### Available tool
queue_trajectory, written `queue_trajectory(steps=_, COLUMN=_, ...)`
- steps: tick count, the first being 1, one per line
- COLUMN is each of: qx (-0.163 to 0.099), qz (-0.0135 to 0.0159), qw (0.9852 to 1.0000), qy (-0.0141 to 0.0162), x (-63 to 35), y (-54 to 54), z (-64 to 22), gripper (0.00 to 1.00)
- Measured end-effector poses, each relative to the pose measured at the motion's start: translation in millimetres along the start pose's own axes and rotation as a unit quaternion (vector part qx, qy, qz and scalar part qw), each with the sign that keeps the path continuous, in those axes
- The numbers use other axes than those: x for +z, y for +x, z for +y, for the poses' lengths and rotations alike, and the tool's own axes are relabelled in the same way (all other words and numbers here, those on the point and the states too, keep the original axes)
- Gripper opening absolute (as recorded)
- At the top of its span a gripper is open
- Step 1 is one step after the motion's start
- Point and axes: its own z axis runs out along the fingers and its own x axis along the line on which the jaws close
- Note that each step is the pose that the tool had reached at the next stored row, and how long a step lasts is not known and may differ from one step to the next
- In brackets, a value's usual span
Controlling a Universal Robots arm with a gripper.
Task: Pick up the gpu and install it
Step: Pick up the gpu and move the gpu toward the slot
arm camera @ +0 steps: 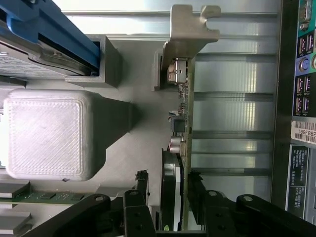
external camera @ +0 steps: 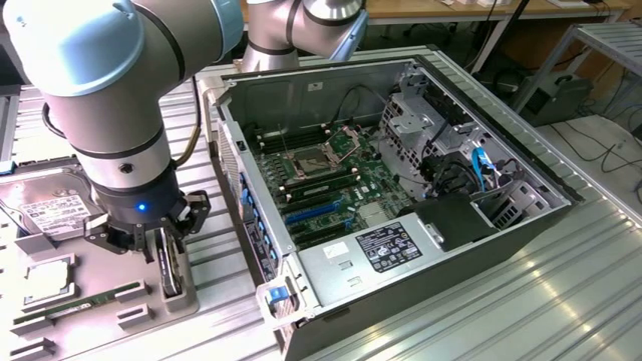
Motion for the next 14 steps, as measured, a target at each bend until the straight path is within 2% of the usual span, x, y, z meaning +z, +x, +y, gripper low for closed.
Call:
queue_trajectory(steps=2, qx=0.000, qz=0.0000, qw=1.0000, qy=0.0000, x=0.0, y=0.0, z=0.0, gripper=0.44)
queue_trajectory(steps=3, qx=0.000, qz=0.0000, qw=1.0000, qy=0.0000, x=0.0, y=0.0, z=0.0, gripper=0.37)
queue_trajectory(steps=4, qx=0.000, qz=0.0000, qw=1.0000, qy=0.0000, x=0.0, y=0.0, z=0.0, gripper=0.37)
queue_trajectory(steps=5, qx=0.000, qz=0.0000, qw=1.0000, qy=0.0000, x=0.0, y=0.0, z=0.0, gripper=0.30)
queue_trajectory(steps=14, qx=0.000, qz=0.0000, qw=1.0000, qy=0.0006, x=0.1, y=-0.1, z=0.0, gripper=0.30)
